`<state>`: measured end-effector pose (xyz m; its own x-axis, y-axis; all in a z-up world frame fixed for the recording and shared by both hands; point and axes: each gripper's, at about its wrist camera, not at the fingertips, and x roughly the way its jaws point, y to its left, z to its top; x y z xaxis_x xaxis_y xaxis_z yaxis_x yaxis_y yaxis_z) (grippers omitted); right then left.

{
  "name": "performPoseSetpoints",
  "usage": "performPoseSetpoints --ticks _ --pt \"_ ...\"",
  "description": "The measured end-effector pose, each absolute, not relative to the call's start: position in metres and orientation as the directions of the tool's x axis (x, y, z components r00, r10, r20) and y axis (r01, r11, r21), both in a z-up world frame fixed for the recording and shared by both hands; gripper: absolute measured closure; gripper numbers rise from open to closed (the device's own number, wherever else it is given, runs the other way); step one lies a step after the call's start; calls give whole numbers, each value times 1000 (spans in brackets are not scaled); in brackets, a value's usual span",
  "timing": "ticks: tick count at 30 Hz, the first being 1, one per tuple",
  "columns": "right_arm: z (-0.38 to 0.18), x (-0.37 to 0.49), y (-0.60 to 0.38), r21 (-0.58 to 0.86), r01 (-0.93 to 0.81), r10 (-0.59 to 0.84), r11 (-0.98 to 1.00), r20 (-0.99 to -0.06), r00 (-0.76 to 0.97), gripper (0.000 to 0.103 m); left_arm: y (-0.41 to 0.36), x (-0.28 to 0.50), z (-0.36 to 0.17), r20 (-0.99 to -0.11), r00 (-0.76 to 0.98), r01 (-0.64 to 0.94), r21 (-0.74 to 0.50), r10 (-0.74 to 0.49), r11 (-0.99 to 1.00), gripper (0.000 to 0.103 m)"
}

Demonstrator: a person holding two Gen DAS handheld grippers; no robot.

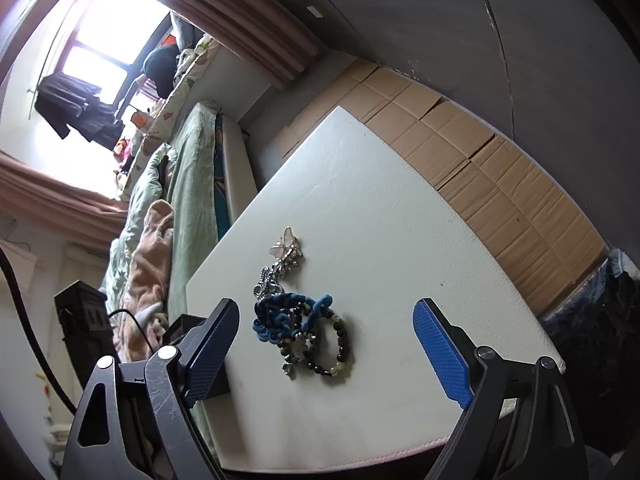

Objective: Organize jewelry
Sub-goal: 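Grasp the blue knotted bracelet with the left gripper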

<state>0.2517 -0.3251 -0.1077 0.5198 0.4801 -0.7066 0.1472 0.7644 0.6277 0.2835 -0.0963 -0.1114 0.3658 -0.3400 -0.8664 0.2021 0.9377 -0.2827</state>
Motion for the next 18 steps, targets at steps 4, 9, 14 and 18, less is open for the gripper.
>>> performPoseSetpoints --ticks 4,9,14,18 --pt "-106 252 -323 602 144 460 785 -723 515 13 -106 287 -125 -883 339 200 -270 -325 942 63" --pt "-109 254 -321 576 148 440 804 -744 503 13 -116 290 -143 -901 307 195 -254 -305 947 79" --pt "-108 253 -325 563 183 403 806 -748 528 13 -116 286 -139 -893 334 205 -244 -302 948 86" --pt "-110 257 -318 535 172 385 827 -762 521 13 -110 280 -122 -868 361 218 -276 -340 936 86"
